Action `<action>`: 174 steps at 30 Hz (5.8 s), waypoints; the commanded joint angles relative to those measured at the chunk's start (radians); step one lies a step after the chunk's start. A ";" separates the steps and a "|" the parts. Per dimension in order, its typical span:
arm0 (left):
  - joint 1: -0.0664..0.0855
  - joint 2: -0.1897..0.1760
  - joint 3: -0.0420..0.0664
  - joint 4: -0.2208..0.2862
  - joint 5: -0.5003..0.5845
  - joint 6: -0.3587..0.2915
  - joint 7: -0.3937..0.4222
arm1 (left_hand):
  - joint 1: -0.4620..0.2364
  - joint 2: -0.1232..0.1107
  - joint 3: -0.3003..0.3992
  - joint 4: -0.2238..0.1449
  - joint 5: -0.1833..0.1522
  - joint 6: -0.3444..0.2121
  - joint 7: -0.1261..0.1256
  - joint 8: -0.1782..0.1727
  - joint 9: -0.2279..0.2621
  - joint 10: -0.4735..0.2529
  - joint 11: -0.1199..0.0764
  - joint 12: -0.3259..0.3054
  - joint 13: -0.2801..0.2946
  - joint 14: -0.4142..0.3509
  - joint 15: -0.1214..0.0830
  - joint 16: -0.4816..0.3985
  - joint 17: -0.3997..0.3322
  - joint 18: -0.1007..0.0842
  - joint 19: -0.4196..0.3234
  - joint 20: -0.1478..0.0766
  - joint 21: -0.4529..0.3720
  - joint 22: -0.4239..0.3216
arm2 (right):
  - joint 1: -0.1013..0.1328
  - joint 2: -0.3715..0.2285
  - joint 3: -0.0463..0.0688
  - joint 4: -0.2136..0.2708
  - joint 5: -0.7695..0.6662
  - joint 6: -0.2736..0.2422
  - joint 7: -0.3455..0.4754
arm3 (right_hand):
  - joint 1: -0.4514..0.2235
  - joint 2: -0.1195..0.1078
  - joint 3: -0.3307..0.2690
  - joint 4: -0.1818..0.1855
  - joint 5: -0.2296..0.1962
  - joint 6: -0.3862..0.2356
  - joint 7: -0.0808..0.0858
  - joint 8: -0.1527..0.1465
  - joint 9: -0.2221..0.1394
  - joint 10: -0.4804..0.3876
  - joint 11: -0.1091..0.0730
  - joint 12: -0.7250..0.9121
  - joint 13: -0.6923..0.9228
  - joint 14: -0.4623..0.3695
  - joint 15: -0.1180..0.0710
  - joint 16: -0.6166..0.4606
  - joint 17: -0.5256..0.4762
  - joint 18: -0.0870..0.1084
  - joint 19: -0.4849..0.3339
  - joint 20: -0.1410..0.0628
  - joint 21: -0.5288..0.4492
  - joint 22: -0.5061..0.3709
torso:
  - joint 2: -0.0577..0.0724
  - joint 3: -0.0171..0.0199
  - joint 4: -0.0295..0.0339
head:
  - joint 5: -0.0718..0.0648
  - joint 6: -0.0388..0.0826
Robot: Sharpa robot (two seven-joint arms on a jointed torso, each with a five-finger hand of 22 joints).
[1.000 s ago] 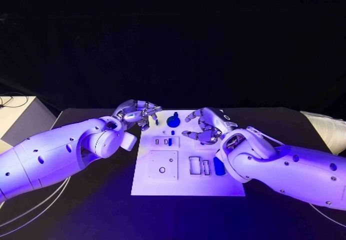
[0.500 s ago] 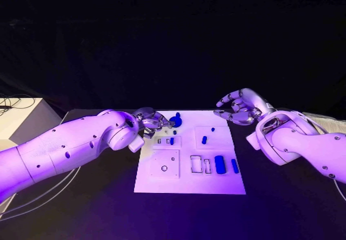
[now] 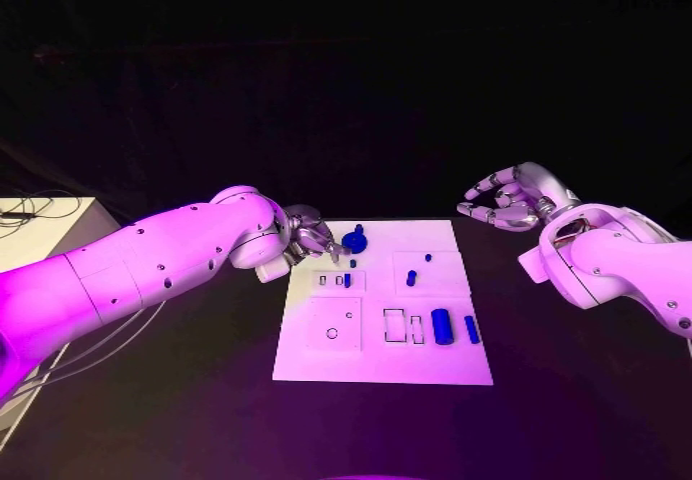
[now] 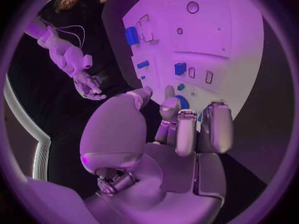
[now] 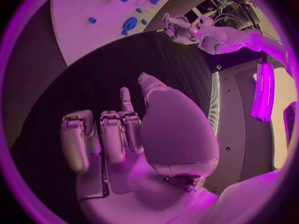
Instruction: Assemble the parts on the task board
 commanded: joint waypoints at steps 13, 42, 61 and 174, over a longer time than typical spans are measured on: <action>0.062 0.093 -0.064 -0.119 -0.120 0.201 -0.060 | -0.123 0.014 -0.059 0.006 -0.001 -0.037 0.000 0.005 0.089 -0.020 -0.003 -0.008 -0.013 0.083 -0.003 0.001 0.214 -0.016 0.003 -0.005 0.009 0.011 | 0.002 0.000 0.003 -0.025 0.007 0.028 -0.029 | -0.014 -0.003 0.002 0.002 0.009 -0.021 0.001 0.004 0.009 0.033 -0.008 -0.005 0.190 0.105 -0.006 0.002 0.254 -0.007 0.105 -0.010 0.002 0.263 | 0.001 -0.0059 0.0060 | -0.005 -0.004; 0.074 0.197 -0.087 -0.224 -0.112 0.268 -0.070 | -0.101 0.032 -0.065 -0.003 0.001 -0.049 0.004 -0.008 0.110 -0.038 0.001 -0.021 -0.025 0.081 0.000 -0.001 0.212 -0.016 0.001 -0.002 0.009 0.012 | 0.002 0.016 0.008 -0.035 0.006 0.026 -0.027 | -0.019 -0.004 0.003 0.001 0.009 -0.042 0.004 0.003 0.026 -0.012 -0.006 -0.047 0.144 0.098 -0.005 -0.012 0.226 -0.007 0.105 -0.009 0.002 0.263 | 0.003 -0.0121 0.0108 | -0.008 -0.013; 0.072 0.223 -0.096 -0.255 -0.102 0.296 -0.069 | -0.087 0.041 -0.061 -0.005 0.001 -0.049 0.005 -0.011 0.118 -0.038 0.002 -0.019 -0.024 0.081 0.001 -0.001 0.212 -0.016 0.002 -0.001 0.009 0.014 | 0.002 0.022 0.009 -0.035 0.007 0.025 -0.027 | -0.021 -0.003 0.003 0.002 0.008 -0.044 0.004 0.004 0.030 -0.011 -0.006 -0.047 0.144 0.097 -0.005 -0.013 0.224 -0.007 0.105 -0.009 0.002 0.263 | 0.004 -0.0139 0.0140 | -0.018 -0.022; 0.061 0.187 -0.103 -0.211 -0.116 0.111 -0.052 | -0.112 -0.020 0.449 -0.328 0.441 0.026 -0.051 0.051 0.486 0.052 -0.055 -0.014 -0.003 0.104 -0.051 0.027 0.263 -0.028 0.043 -0.046 0.036 0.083 | 0.001 0.036 0.009 -0.060 0.041 0.053 -0.040 | -0.034 0.009 0.007 0.003 0.010 -0.052 0.005 0.006 0.043 -0.011 -0.005 -0.048 0.143 0.096 -0.004 -0.015 0.221 -0.006 0.103 -0.009 -0.002 0.261 | 0.005 -0.0165 0.0202 | -0.010 -0.041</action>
